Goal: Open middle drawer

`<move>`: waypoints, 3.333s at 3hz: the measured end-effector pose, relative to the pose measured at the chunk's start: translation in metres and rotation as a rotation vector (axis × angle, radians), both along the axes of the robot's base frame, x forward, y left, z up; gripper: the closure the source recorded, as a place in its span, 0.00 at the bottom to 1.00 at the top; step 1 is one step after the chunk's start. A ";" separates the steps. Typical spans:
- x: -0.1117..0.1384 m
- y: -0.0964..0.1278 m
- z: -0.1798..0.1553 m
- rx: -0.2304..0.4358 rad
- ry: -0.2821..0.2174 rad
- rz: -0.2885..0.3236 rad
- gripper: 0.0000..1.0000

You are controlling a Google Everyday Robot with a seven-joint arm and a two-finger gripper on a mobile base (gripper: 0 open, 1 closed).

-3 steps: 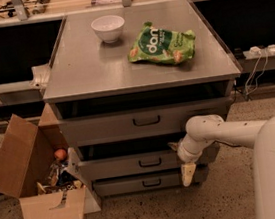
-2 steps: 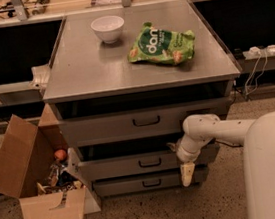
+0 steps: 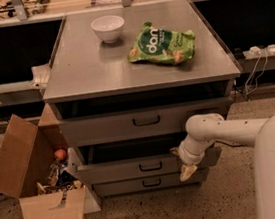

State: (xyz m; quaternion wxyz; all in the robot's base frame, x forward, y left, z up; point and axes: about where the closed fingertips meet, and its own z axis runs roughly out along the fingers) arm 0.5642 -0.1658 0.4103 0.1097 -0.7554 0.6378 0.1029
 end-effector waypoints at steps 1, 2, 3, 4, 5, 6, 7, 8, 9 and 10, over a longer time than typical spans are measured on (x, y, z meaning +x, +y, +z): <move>-0.013 -0.006 0.009 -0.006 0.017 -0.001 0.62; -0.013 -0.006 0.013 -0.006 0.017 -0.001 0.84; -0.013 -0.006 0.015 -0.006 0.017 -0.001 1.00; -0.013 -0.006 0.015 -0.006 0.017 -0.001 0.83; -0.013 -0.006 0.015 -0.006 0.017 -0.001 0.52; -0.013 -0.006 0.015 -0.006 0.017 -0.001 0.27; -0.013 -0.006 0.015 -0.006 0.017 -0.001 0.00; -0.013 -0.006 0.015 -0.006 0.017 0.000 0.00; -0.039 -0.006 0.005 -0.042 0.064 0.044 0.00; -0.079 -0.013 -0.002 -0.089 0.109 0.077 0.16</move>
Offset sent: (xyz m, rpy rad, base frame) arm -0.0729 -0.0422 0.0552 -0.0147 0.0884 -0.0331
